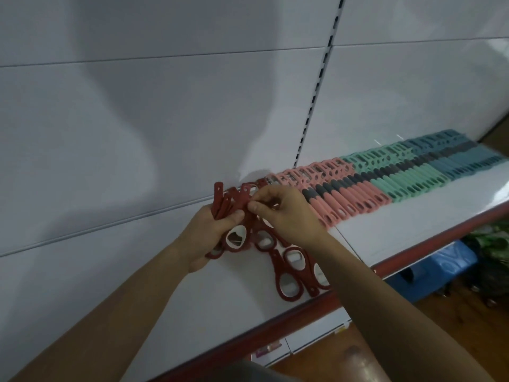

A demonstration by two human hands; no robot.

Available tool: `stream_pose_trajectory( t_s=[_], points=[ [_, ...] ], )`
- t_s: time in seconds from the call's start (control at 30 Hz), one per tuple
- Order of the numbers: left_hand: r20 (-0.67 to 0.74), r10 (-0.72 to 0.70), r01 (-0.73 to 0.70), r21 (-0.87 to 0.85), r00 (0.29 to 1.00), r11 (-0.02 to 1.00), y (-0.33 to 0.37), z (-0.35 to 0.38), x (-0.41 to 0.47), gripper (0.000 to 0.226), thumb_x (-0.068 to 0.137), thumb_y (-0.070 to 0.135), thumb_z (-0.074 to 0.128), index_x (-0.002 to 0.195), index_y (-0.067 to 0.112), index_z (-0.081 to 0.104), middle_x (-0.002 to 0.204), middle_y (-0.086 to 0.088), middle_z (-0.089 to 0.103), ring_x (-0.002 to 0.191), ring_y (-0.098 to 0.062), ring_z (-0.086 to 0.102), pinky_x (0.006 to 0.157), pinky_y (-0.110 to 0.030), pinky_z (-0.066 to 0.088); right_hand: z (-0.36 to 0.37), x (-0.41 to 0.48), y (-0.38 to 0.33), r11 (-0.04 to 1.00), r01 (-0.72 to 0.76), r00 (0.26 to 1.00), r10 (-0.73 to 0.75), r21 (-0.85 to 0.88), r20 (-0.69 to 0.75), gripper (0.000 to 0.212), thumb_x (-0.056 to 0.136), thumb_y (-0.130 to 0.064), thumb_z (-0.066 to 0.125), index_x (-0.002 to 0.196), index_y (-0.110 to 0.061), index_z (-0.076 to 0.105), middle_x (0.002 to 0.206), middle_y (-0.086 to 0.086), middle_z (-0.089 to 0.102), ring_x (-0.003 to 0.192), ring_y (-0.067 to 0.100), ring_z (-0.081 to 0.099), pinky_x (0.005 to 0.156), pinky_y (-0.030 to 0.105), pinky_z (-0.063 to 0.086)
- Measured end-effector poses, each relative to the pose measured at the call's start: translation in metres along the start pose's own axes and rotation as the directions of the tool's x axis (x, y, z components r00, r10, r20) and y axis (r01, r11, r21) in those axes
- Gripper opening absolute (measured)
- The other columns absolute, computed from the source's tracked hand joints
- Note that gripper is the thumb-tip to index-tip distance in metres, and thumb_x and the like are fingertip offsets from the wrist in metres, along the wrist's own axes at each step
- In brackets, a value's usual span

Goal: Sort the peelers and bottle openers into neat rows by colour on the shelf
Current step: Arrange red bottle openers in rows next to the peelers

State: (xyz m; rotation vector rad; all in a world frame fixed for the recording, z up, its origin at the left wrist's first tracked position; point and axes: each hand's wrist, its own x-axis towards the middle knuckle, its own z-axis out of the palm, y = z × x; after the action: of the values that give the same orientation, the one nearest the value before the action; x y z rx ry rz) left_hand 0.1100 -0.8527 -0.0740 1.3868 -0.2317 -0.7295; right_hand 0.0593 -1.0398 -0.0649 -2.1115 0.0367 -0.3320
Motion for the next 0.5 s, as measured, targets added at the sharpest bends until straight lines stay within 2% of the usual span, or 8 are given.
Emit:
stream_pose_trajectory(
  t_s=[0.03,0.1,0.17,0.23,0.3,0.4,0.5],
  points=[
    [-0.015,-0.009,0.008,-0.022,1.0,1.0,0.003,-0.005,0.0,0.022,0.101,0.011,0.06,0.122,0.01,0.068,0.118,-0.021,0.073,0.104,-0.042,0.072,0.081,-0.056,0.061,0.002,0.002,-0.003,1.0,-0.02,1.0,0.02,0.015,-0.021,0.004,0.092,-0.017,0.074,0.089,-0.014,0.073,0.077,-0.006,0.073,0.07,0.009,0.067,0.068,0.028,0.054],
    [-0.08,-0.013,0.007,-0.078,0.997,0.997,0.008,-0.015,0.002,0.022,0.102,0.009,0.058,0.121,0.014,0.068,0.123,-0.008,0.073,0.097,-0.028,0.076,0.072,-0.05,0.063,0.006,0.008,-0.007,0.992,-0.077,0.996,0.082,0.098,-0.047,0.007,0.096,-0.009,0.068,0.089,-0.008,0.069,0.068,-0.007,0.069,0.059,0.007,0.061,0.058,0.021,0.048],
    [-0.146,-0.002,-0.011,-0.086,0.989,0.996,0.01,-0.029,0.005,0.017,0.103,0.008,0.055,0.115,0.012,0.068,0.109,0.006,0.075,0.078,-0.011,0.076,0.061,-0.04,0.063,0.007,0.017,-0.009,0.981,-0.131,0.986,0.144,0.14,-0.08,0.011,0.098,-0.006,0.064,0.088,-0.004,0.066,0.057,-0.008,0.065,0.048,0.005,0.055,0.05,0.018,0.043],
    [-0.153,0.014,-0.016,-0.013,0.988,1.0,0.006,-0.046,0.006,0.014,0.104,0.012,0.054,0.106,0.007,0.067,0.095,-0.003,0.074,0.062,-0.014,0.07,0.052,-0.033,0.057,0.008,0.03,-0.009,0.972,-0.183,0.972,0.202,0.146,-0.123,0.011,0.097,-0.008,0.066,0.09,0.0,0.067,0.058,0.001,0.066,0.046,0.01,0.056,0.049,0.023,0.047],
    [-0.135,0.055,-0.056,-0.005,0.989,0.998,0.001,-0.059,0.005,0.015,0.103,0.015,0.056,0.103,0.004,0.067,0.091,-0.014,0.068,0.057,-0.02,0.061,0.048,-0.03,0.049,0.012,0.043,-0.009,0.966,-0.223,0.961,0.24,0.129,-0.136,0.008,0.094,-0.008,0.071,0.091,-0.001,0.07,0.067,0.007,0.07,0.05,0.011,0.062,0.053,0.027,0.053],
    [-0.104,0.09,-0.101,-0.113,0.99,0.988,-0.004,-0.068,0.003,0.021,0.091,0.019,0.06,0.102,0.003,0.065,0.084,-0.013,0.065,0.052,-0.022,0.051,0.048,-0.029,0.04,0.024,0.057,-0.01,0.969,-0.237,0.964,0.244,0.068,-0.102,0.005,0.091,-0.009,0.075,0.094,-0.006,0.072,0.074,0.003,0.073,0.056,0.011,0.068,0.062,0.03,0.06],
    [-0.082,0.121,-0.129,-0.114,0.989,0.985,-0.004,-0.068,0.002,0.029,0.086,0.023,0.059,0.104,0.0,0.063,0.081,-0.012,0.065,0.051,-0.022,0.05,0.048,-0.029,0.039,0.039,0.067,-0.013,0.983,-0.171,0.981,0.163,-0.072,-0.109,0.005,0.088,-0.011,0.077,0.091,-0.014,0.074,0.078,0.0,0.074,0.066,0.013,0.071,0.069,0.028,0.059]
  ],
)
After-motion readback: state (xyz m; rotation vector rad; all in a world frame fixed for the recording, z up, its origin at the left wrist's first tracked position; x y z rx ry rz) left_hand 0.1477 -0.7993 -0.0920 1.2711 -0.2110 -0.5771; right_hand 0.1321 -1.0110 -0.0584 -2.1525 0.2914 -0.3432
